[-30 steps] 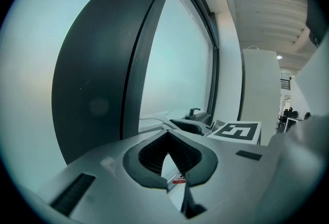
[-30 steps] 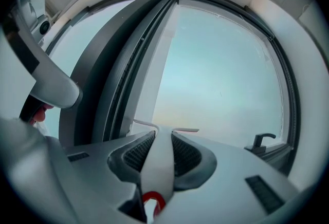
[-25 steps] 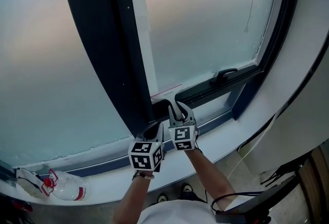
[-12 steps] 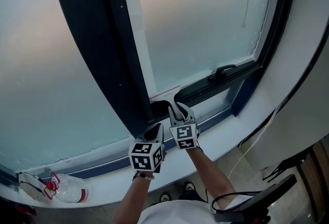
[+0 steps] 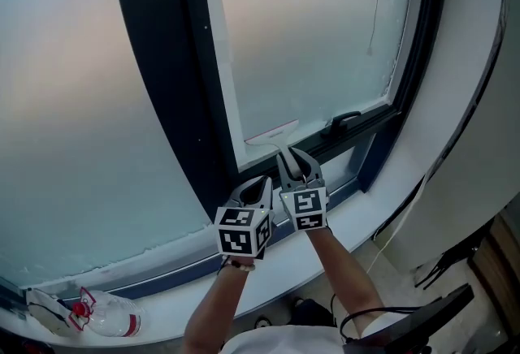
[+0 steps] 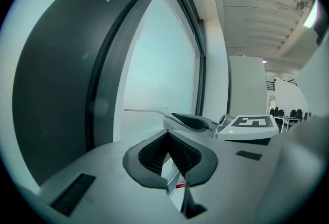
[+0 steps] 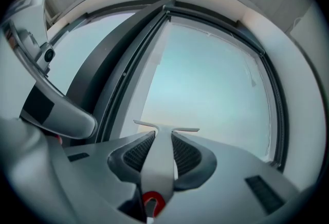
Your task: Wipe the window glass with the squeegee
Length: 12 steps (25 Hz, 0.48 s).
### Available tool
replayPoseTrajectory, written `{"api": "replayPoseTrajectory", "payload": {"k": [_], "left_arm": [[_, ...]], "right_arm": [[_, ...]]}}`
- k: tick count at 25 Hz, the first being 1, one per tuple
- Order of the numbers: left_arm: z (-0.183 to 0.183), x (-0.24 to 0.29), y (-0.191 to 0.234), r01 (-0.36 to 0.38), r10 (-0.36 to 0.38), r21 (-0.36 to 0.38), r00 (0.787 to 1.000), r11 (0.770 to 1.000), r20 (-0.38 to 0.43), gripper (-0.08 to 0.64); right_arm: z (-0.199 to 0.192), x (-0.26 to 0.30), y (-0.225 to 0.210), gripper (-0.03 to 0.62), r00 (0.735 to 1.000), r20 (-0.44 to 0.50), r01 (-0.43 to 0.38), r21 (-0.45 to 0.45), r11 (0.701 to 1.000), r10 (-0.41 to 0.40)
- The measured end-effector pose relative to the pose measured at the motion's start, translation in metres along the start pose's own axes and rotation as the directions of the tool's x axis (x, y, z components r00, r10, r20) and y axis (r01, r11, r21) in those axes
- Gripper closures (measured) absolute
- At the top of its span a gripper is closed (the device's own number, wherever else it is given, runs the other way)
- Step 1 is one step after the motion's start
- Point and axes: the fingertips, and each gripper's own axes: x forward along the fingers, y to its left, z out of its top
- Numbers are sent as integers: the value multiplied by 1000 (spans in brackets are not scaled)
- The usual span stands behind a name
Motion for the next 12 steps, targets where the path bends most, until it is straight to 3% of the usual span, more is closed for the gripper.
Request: {"api": "replayPoseTrajectory", "payload": {"k": [6,12], "left_arm": [[83,17,-35,9,-21,115,995,993,101,561],[186,48,-53,-91,49,162,968,983,246,561]], "right_arm": [[117,5,-67,502,985,170,16,56,998,-25],[243,22,-143,502,930,367,3,32,999,-14]]}}
